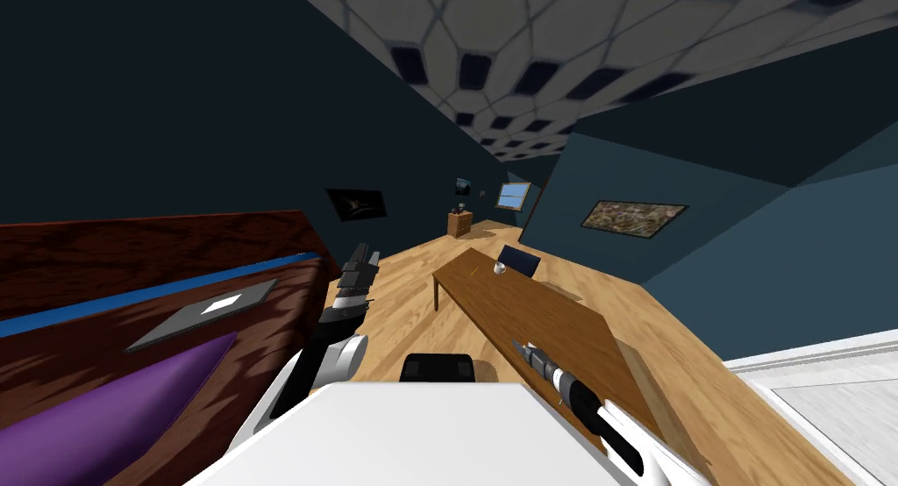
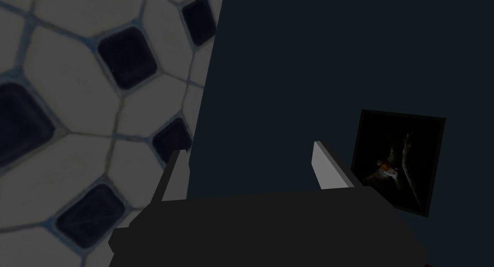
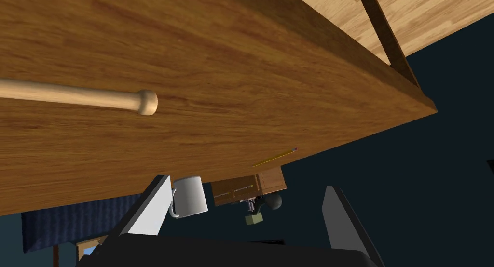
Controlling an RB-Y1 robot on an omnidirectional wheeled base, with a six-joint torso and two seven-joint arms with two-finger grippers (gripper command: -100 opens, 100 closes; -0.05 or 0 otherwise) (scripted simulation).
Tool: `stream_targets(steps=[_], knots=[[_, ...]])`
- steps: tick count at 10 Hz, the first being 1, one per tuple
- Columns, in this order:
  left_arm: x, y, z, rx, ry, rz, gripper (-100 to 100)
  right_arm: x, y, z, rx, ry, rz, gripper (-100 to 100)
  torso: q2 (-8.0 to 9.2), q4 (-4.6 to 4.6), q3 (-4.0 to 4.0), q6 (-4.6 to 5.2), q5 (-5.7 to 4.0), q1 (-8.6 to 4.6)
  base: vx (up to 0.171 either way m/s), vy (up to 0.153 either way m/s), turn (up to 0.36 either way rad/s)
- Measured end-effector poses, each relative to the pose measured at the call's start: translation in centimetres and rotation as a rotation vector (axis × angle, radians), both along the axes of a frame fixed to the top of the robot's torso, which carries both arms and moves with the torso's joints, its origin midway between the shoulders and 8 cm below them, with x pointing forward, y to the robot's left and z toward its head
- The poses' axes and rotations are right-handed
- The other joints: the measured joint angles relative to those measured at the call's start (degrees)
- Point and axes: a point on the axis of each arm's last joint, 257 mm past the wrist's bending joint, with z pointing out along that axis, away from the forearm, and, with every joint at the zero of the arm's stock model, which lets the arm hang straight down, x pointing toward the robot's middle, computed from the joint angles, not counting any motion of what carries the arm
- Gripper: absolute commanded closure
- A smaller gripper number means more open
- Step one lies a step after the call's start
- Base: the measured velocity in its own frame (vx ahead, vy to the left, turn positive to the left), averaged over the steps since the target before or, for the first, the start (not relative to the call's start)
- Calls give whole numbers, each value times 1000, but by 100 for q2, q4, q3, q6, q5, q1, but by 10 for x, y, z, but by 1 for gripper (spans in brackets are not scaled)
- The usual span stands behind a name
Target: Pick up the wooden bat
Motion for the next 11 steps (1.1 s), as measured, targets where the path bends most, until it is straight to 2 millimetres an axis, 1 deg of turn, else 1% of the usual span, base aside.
stream_targets(steps=[1,3,4,5,7,8,9,10,11], knots=[[0,0,0,0,0,0,0,-7,-8,-10,-34,29,22,-100,-6,0,-2,-6,-1,0,73,23,257],[0,0,0,0,0,0,0,-34,-27,-24,-115,100,76,-100,-14,-3,-8,1,1,0,49,7,50],[0,0,0,0,0,0,0,-40,-35,-26,-130,115,74,-100,-5,-1,-3,1,0,-1,3,8,-12],[0,0,0,0,0,0,0,-43,-39,-28,-134,121,72,-100,5,1,3,1,0,0,19,15,191],[0,0,0,0,0,0,0,-58,-51,-34,-180,162,116,-100,-1,0,0,0,0,0,26,4,39],[0,0,0,0,0,0,0,-62,-56,-38,-189,174,114,-100,3,1,1,2,-1,-2,26,13,172],[0,0,0,0,0,0,0,-70,-63,-44,-215,198,142,-100,-1,1,0,-5,0,1,33,6,90],[0,0,0,0,0,0,0,-82,-70,-45,-235,222,156,-100,-1,0,0,2,1,0,18,0,-33],[0,0,0,0,0,0,0,-87,-76,-48,-245,233,155,-100,3,1,2,2,-1,-2,25,10,152]])
